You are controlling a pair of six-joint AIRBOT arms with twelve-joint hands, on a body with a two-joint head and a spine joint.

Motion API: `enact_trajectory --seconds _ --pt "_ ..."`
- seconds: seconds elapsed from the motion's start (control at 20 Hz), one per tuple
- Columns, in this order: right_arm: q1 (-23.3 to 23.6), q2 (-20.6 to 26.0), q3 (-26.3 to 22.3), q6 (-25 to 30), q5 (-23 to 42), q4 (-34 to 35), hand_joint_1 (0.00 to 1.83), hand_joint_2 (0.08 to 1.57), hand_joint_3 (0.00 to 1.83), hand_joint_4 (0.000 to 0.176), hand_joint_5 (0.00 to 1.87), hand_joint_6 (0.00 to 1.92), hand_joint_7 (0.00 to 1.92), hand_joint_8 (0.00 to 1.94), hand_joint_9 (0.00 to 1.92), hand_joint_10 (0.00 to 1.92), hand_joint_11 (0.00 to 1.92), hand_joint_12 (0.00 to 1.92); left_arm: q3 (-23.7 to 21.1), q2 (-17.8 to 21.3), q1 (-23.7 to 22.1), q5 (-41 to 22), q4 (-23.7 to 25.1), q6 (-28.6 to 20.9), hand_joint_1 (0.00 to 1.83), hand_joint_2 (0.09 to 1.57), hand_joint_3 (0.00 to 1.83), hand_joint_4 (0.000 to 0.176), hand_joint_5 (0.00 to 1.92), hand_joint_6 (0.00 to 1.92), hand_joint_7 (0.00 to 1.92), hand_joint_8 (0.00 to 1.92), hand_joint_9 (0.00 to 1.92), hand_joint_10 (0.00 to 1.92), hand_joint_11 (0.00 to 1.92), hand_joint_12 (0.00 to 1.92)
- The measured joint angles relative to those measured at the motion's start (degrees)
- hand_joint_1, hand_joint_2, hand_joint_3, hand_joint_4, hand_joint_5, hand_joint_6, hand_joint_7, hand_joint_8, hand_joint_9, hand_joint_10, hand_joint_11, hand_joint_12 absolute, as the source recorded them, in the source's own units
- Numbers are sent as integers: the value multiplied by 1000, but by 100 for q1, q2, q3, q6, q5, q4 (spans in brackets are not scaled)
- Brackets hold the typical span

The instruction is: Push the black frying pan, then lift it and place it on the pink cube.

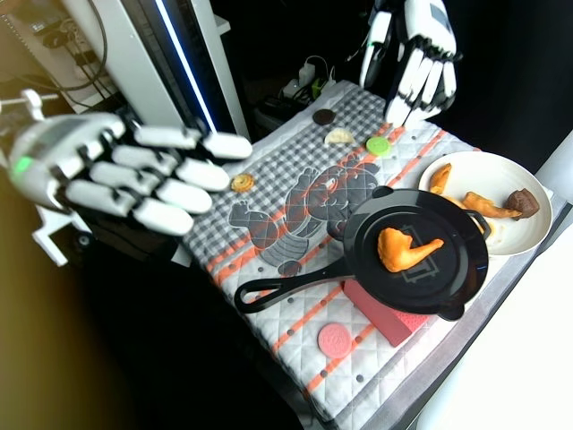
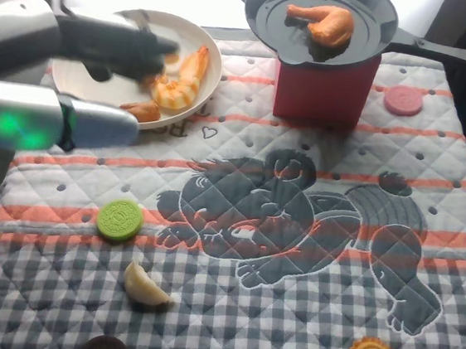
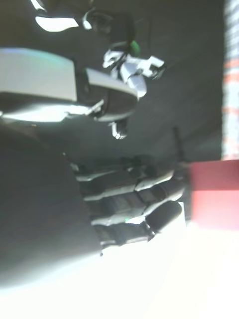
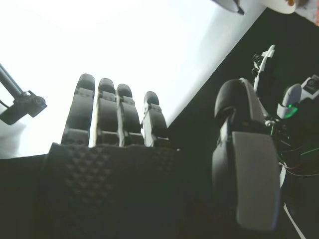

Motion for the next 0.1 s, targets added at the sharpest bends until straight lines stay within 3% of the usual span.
enact_trajectory --seconds 0.05,0.1 --pt "-59 31 -22 2 175 44 595 1156 0 82 0 0 0 0 0 0 0 0 0 52 22 -118 -153 13 650 1216 0 0 4 0 25 0 63 126 0 1039" --pt "-59 39 -24 2 306 55 595 1135 0 83 0 0 0 0 0 0 0 0 7 68 22 -192 -192 13 653 1205 0 55 0 0 4 0 12 24 0 579"
